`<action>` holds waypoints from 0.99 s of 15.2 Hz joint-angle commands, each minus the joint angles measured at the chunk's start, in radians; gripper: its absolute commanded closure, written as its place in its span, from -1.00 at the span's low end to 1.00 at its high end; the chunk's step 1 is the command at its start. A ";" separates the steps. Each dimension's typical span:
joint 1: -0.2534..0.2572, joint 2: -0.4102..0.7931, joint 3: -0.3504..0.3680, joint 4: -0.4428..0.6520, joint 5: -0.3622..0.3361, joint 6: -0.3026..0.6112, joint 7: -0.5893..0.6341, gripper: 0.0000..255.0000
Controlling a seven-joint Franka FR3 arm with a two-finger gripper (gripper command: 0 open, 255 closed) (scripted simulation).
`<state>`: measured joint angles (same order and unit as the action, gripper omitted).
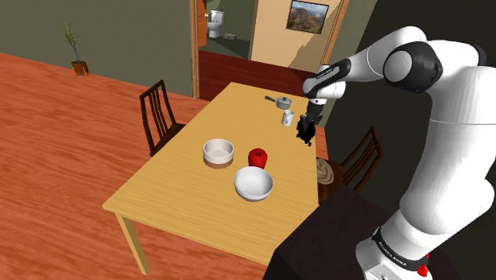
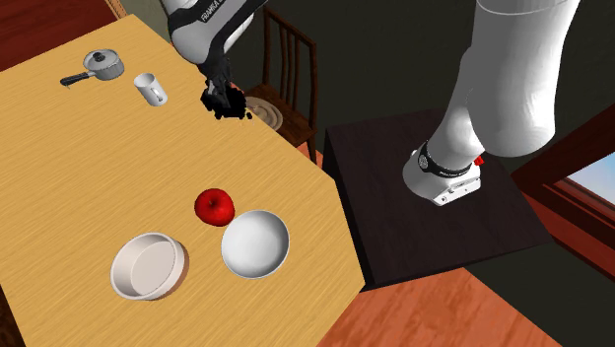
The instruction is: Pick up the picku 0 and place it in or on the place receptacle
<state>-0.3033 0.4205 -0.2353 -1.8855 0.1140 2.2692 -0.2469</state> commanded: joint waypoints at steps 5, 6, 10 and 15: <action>0.086 -0.104 0.017 -0.139 -0.031 0.040 0.111 1.00; 0.102 -0.121 0.022 -0.163 -0.036 0.047 0.135 1.00; 0.166 -0.182 0.045 -0.247 -0.056 0.072 0.231 1.00; 0.242 -0.243 0.084 -0.325 -0.077 0.093 0.357 1.00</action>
<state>-0.0767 0.1949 -0.1585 -2.1908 0.0419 2.3578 0.0828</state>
